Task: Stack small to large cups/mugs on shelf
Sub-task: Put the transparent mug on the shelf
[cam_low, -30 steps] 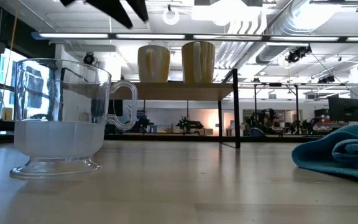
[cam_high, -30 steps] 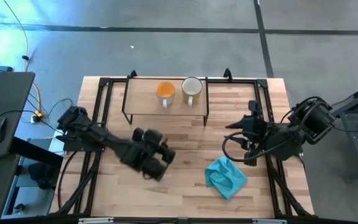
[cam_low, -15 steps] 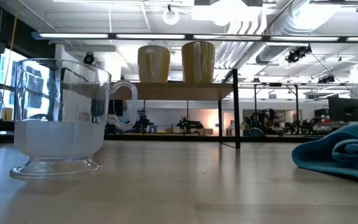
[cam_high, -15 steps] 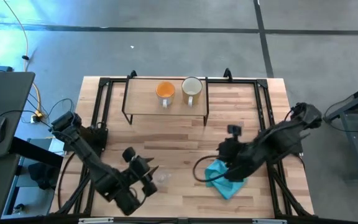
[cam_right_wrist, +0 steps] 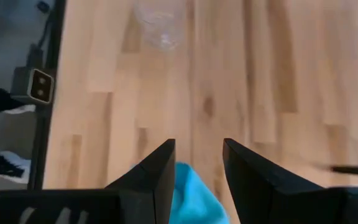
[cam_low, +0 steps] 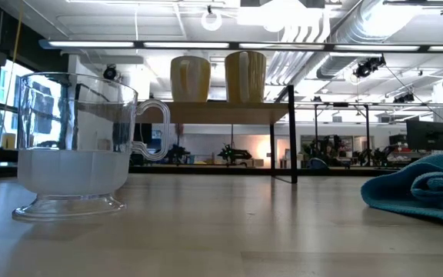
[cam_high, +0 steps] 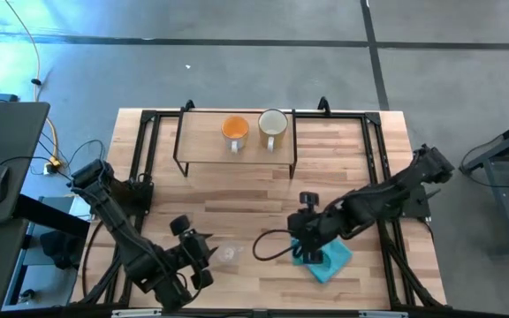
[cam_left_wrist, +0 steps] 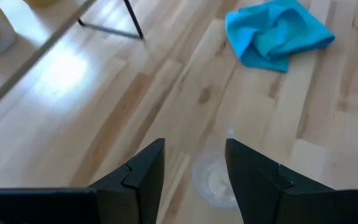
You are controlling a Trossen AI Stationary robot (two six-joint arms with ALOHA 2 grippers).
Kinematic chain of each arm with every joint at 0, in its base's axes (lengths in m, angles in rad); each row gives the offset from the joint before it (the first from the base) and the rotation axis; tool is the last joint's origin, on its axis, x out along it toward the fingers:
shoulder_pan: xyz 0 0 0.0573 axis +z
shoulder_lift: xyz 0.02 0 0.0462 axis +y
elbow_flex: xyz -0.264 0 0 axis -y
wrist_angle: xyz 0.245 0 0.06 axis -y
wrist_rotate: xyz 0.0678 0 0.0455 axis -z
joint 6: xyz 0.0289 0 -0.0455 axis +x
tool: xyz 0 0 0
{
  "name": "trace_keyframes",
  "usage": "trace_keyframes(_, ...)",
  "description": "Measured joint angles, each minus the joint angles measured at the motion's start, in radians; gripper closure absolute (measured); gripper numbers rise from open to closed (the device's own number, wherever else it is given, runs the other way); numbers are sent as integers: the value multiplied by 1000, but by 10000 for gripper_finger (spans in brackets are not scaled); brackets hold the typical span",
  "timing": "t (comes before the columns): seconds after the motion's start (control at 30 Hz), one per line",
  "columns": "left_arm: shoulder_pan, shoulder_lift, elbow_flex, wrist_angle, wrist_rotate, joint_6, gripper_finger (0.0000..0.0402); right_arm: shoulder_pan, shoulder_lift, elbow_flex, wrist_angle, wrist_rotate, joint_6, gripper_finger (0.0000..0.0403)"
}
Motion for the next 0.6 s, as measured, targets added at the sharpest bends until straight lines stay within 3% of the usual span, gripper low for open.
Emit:
trace_keyframes(0.37, -56, 0, -24, 44, 162, -125, 244, -110, 0, -205, 355, -116, -101, 277)
trace_keyframes(0.6, -63, 0, -107, 232, 183, -197, 244, -165, 9, -242, 513, -240, -172, 277)
